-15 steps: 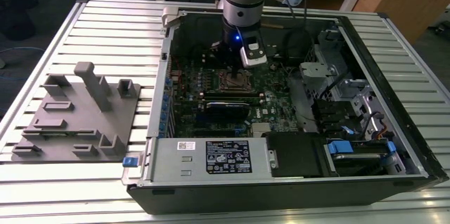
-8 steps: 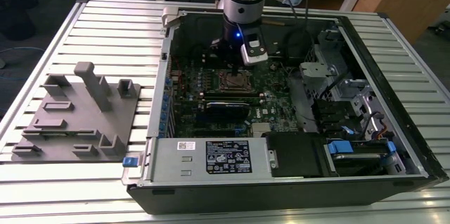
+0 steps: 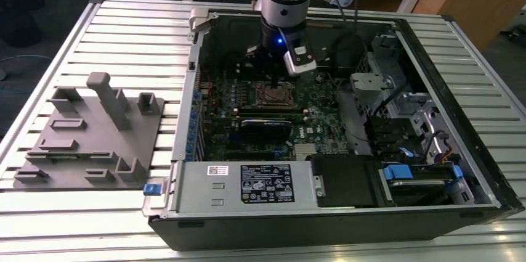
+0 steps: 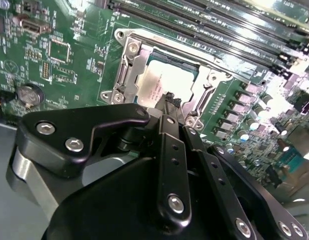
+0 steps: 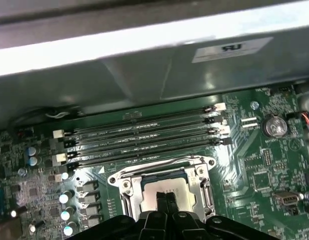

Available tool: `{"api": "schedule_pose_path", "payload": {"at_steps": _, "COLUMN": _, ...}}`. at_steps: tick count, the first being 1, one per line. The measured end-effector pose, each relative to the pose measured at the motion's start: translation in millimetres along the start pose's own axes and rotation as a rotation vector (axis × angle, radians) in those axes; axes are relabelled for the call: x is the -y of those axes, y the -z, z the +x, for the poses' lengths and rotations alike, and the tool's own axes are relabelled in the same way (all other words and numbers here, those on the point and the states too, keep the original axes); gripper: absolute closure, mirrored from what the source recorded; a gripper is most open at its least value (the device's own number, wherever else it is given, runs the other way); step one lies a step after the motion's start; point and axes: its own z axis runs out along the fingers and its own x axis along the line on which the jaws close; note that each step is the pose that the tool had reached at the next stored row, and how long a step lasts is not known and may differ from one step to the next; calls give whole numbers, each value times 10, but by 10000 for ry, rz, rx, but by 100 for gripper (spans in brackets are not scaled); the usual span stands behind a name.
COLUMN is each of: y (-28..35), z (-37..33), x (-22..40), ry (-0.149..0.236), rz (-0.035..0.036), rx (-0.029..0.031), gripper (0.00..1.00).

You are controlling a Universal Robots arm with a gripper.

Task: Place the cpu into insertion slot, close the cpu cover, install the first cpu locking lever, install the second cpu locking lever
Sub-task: 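Install the first cpu locking lever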

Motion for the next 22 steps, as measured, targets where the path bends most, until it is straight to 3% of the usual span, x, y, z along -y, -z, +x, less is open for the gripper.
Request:
{"api": "schedule_pose_path", "payload": {"at_steps": 3, "y": -1, "z": 0, "x": 0, "ry": 226, "rz": -4, "rx": -14, "gripper": 90}}
{"api": "schedule_pose_path", "payload": {"at_steps": 22, "y": 17, "z": -1, "x": -1, "ry": 232, "rz": -7, "rx": -14, "gripper": 90}}
